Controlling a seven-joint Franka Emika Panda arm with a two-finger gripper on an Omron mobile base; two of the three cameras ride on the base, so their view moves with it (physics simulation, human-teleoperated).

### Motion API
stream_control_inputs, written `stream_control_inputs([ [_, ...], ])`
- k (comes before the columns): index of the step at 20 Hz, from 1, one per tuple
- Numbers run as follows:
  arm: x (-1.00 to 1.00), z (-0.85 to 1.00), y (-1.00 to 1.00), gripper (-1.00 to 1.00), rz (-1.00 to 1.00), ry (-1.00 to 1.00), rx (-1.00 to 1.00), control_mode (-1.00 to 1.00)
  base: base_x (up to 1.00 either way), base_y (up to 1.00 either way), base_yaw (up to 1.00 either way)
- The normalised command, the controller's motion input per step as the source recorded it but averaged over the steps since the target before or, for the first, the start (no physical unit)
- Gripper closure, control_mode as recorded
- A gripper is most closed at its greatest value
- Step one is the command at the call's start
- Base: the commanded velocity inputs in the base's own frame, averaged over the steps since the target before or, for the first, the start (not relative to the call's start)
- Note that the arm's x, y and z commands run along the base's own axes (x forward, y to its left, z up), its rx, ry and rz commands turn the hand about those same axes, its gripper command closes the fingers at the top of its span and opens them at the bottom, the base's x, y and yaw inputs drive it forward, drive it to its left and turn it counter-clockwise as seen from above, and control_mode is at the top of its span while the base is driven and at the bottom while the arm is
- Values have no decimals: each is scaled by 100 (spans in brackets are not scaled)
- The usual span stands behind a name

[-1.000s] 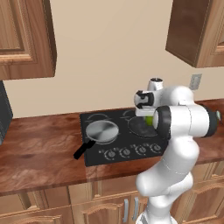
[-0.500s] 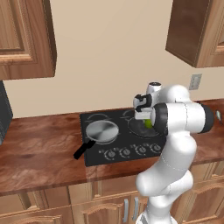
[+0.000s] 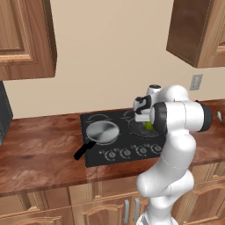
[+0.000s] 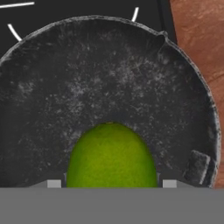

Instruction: Place both pans onto different burners. Then place the lime and the fish on different pans.

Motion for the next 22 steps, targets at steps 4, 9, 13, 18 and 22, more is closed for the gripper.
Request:
stream_control_inputs([
  [4,4,-7,0,100,1,0,0,-100,0,0,0],
  [9,5,-7,0,100,0,0,0,-100,0,0,0],
  [13,8,-7,3,100,0,0,0,-100,0,0,0],
  [18,8,-12,3,100,0,0,0,-100,0,0,0],
  [22,5,-12,3,100,0,0,0,-100,0,0,0],
])
